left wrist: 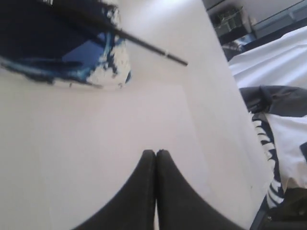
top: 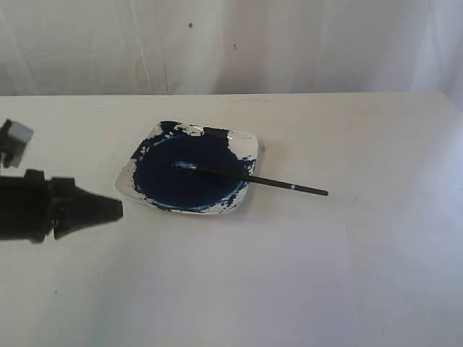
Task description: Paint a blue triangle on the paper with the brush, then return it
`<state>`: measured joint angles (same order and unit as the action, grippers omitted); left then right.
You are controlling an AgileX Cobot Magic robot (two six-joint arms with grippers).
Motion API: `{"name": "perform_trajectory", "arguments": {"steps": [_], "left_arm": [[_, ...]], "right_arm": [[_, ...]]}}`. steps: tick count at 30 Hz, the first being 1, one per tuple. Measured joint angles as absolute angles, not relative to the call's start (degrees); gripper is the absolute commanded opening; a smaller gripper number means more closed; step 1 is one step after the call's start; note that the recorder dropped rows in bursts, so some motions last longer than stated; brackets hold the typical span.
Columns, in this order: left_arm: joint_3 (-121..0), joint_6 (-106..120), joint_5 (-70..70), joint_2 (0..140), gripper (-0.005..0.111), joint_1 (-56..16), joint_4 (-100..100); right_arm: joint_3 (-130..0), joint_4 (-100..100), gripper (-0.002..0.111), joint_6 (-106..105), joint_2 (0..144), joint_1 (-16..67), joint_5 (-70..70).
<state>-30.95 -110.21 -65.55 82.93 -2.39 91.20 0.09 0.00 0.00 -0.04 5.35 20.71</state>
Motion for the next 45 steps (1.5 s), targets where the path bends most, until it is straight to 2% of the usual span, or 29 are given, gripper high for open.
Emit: {"name": "perform_trajectory", "arguments": {"steps": [5,10,13,35,45], "left_arm": [[-24.85,-105.87,-59.38,82.82,0.0,-9.69,87.8],[-24.27,-104.97,-50.38,82.82,0.0,-18.21,83.6],[-24.27,-104.35,-47.49,82.82,0.0,-21.04,82.68],[-24.27,-98.2,-52.05,94.94,0.0,-21.42,77.44],[-24.27,-94.73,-51.45,95.7,0.0,-21.42,77.4]], "right_arm": [[0.09,0.0,0.0,0.0,-0.04,5.35,20.79],[0.09,0.0,0.0,0.0,-0.04,5.35,20.79],[0.09,0.0,0.0,0.0,-0.04,5.35,20.79],[0.09,0.0,0.0,0.0,-0.04,5.35,20.79],[0.09,0.0,0.0,0.0,-0.04,5.35,20.79]]}}
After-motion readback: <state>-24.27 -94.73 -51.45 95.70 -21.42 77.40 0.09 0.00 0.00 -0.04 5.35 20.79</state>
